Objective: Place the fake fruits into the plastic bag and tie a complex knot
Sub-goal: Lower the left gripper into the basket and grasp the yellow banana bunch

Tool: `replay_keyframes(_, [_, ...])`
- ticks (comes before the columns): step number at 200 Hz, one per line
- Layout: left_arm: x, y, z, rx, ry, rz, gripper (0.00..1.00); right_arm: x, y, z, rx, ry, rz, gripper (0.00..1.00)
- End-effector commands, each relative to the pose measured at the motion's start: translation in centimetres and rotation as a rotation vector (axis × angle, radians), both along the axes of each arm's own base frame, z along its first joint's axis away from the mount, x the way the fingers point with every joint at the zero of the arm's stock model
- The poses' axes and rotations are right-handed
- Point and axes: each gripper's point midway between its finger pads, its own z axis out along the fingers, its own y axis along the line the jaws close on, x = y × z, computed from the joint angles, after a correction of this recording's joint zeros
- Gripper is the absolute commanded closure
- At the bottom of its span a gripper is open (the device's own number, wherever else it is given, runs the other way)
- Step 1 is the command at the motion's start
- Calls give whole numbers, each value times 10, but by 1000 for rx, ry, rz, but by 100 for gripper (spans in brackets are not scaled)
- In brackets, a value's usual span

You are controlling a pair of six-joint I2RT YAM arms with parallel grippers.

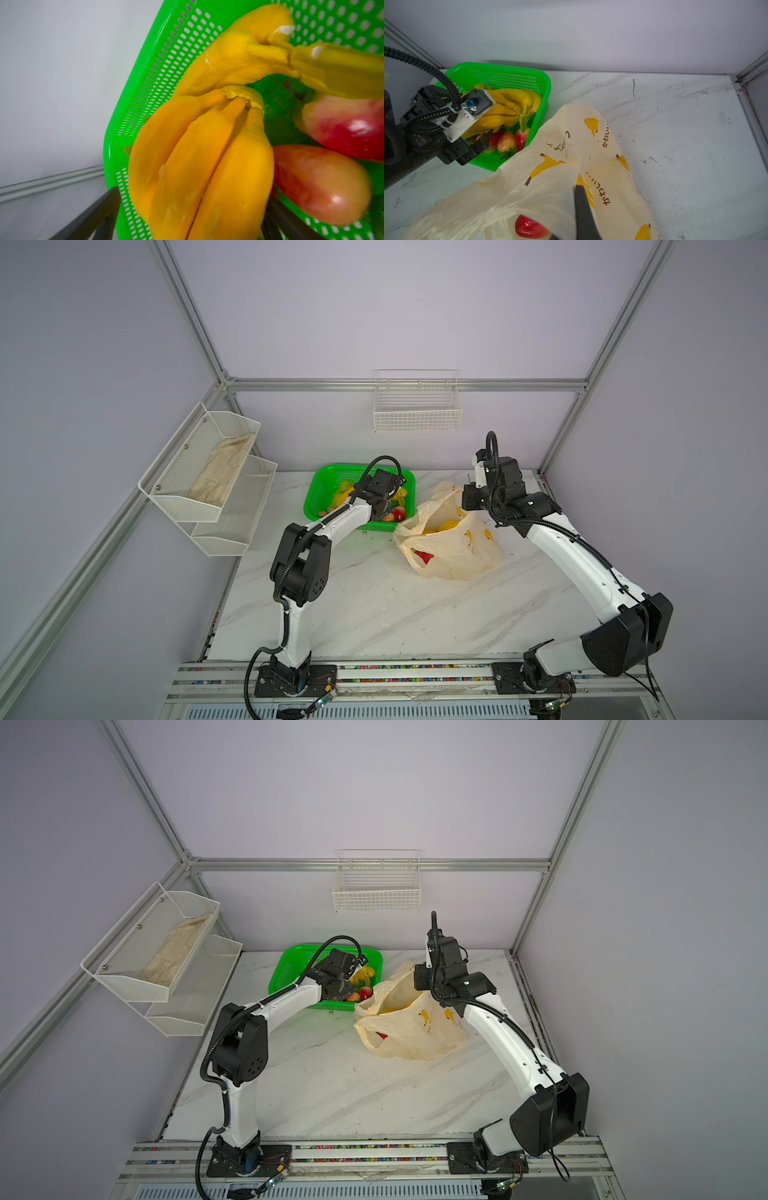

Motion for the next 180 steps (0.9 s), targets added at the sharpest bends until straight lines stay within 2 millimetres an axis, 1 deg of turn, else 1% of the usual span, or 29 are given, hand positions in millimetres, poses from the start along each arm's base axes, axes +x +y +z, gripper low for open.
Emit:
replay_keyframes(1, [20, 14, 56, -71, -114, 44, 2, -3, -1, 4, -4, -4, 6, 100])
replay_keyframes(24, [22, 24, 52, -87, -88, 63, 3, -2, 0, 3, -4, -4, 8, 100])
replay_keyframes(43, [28, 37, 49, -81, -81, 91, 4, -2, -1, 3, -5, -5, 6, 100])
replay_keyframes(66, [35, 51, 55, -117, -99, 137, 9, -2, -1, 2, -7, -5, 5, 100])
replay_keyframes(82, [37, 53, 57, -151, -97, 136, 14, -2, -1, 1, -7, -2, 7, 100])
replay_keyframes(107, [39, 51, 59, -169, -94, 122, 23, -1, -1, 1, -10, -4, 8, 100])
replay_keyframes(136, [44, 52, 55, -174, -88, 120, 31, 0, 1, 0, -9, 1, 12, 100])
replay_keyframes(159, [47, 54, 52, -159, -88, 127, 34, 0, 1, -1, -10, 0, 13, 100])
replay_keyframes(180, [49, 54, 49, -139, -87, 128, 40, 1, 2, -1, -9, 1, 16, 100])
